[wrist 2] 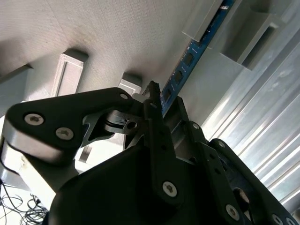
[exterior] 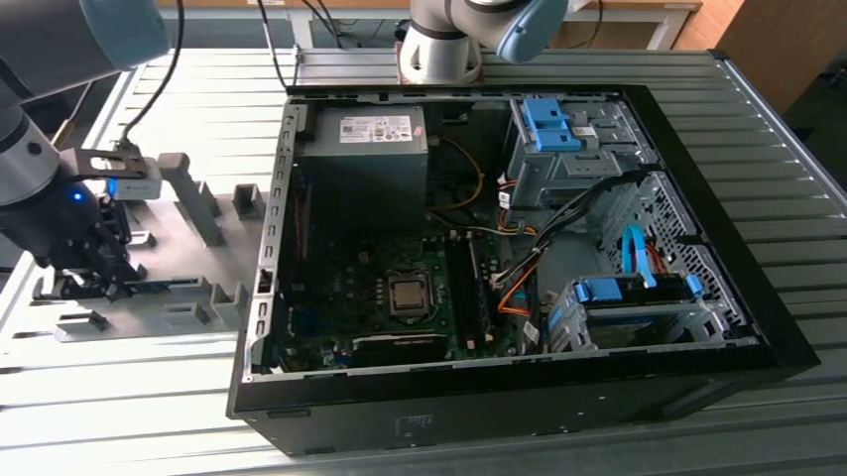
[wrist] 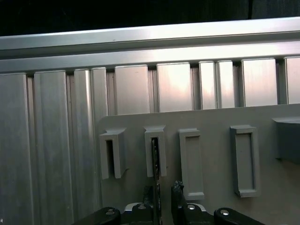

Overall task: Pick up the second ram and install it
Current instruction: 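Pick up the second ram and move it above second insertion slot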

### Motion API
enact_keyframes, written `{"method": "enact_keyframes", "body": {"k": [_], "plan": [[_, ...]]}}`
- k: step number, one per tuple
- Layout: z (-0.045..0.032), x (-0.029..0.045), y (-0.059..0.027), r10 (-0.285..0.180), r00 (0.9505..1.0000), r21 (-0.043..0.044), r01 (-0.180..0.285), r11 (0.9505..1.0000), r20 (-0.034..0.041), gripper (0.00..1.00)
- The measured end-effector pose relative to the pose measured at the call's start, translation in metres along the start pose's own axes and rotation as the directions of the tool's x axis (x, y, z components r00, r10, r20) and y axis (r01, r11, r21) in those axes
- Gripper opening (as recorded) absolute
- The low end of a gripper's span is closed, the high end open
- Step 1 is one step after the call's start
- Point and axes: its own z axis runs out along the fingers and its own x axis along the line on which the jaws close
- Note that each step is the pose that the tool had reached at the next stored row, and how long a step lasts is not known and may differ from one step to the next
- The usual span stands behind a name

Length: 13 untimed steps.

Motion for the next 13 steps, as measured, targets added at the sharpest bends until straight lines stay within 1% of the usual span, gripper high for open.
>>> {"method": "enact_keyframes", "body": {"k": [13], "plan": [[0.0015, -0.0001, -0.0024, 0.0, 1.0, 0.0, 0.0, 1.0, 0.0, 0.3]]}}
